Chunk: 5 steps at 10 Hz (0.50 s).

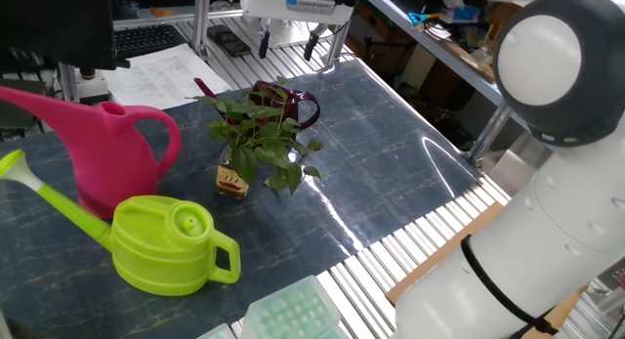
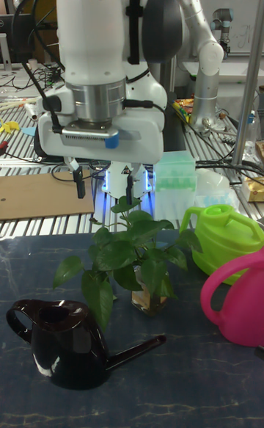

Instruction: Water the plant

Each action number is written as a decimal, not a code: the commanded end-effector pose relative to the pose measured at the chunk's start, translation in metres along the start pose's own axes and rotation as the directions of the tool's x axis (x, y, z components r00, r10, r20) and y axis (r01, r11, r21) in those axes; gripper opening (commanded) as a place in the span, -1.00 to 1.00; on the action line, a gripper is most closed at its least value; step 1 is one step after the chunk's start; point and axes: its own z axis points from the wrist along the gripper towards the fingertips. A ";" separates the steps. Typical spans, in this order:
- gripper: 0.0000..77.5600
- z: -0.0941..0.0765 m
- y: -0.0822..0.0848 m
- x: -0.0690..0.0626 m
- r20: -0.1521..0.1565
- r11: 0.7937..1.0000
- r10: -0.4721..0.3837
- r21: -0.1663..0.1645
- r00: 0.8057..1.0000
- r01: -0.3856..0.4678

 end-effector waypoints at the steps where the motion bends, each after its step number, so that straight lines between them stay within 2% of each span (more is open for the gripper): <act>1: 1.00 0.000 -0.005 -0.010 0.001 0.997 0.076 -0.008 0.997 -0.076; 5: 1.00 0.002 -0.006 -0.010 0.003 0.991 0.130 -0.014 0.991 -0.130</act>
